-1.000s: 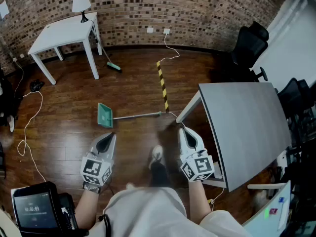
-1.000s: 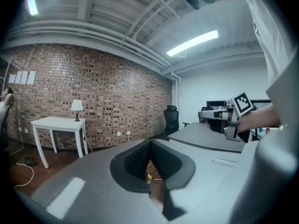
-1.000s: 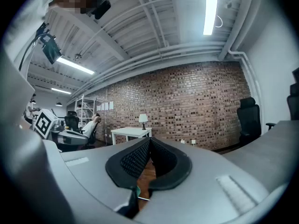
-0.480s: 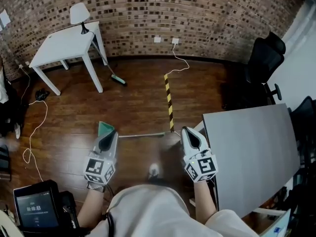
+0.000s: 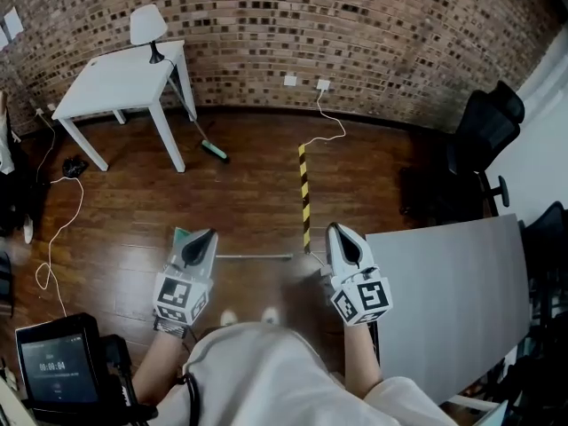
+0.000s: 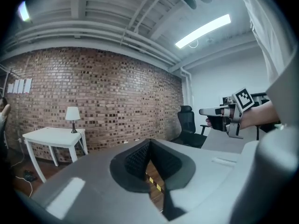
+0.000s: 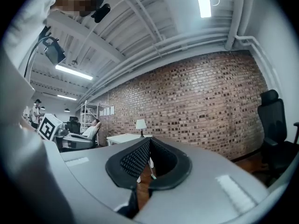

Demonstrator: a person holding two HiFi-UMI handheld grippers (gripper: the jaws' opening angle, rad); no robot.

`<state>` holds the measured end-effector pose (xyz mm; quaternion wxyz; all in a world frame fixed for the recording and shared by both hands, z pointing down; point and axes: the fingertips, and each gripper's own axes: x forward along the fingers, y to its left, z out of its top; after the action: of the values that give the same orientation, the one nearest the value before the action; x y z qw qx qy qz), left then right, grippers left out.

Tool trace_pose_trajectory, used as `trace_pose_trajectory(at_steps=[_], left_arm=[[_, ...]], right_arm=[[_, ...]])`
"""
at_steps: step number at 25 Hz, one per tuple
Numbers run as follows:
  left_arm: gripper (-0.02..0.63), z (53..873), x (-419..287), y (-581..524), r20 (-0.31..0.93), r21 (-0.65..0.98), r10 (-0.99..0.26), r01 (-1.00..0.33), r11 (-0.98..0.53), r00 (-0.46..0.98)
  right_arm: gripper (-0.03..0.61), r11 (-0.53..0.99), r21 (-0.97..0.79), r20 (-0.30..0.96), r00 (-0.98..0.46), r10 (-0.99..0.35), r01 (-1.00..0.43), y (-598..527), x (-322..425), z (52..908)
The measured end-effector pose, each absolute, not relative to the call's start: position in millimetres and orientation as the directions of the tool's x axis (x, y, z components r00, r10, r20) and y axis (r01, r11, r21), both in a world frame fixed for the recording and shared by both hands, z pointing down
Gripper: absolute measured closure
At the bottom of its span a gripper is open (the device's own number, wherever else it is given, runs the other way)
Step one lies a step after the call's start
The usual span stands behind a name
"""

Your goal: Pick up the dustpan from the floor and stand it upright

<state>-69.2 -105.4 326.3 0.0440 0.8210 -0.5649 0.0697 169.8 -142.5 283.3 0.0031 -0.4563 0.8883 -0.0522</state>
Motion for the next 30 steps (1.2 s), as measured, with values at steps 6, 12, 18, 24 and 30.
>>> trace_pose_trajectory(at_steps=[6,12,18,24,30], left_arm=[[0.614,336,-85,-118,0.188,-0.003,-0.904,-0.92,-0.392,0.384],[0.614,356,-97,-129,0.23,0.011,-0.871,-0.897,-0.443,0.433],[0.614,397,-93,-173,0.264,0.007,-0.819,-0.85,-0.526,0.509],[0.614,453,-44,-242,0.323,0.002,-0.759,-0.803,-0.596,0.565],[0.614,540,1,-281,0.347,0.023,-0.724,-0.778,-0.628,0.596]], right_arm=[[0.565,0.535,-0.088,0.091,-0.542,-0.836,-0.84,-150,157,301],[0.565,0.481,-0.034,0.151,-0.48,-0.864,-0.876,-155,155,335],[0.544,0.422,0.021,0.173,-0.413,-0.894,-0.906,-182,167,396],[0.532,0.387,-0.025,0.265,-0.379,-0.887,-0.922,-212,199,466],[0.526,0.387,-0.04,0.307,-0.38,-0.873,-0.921,-242,229,548]])
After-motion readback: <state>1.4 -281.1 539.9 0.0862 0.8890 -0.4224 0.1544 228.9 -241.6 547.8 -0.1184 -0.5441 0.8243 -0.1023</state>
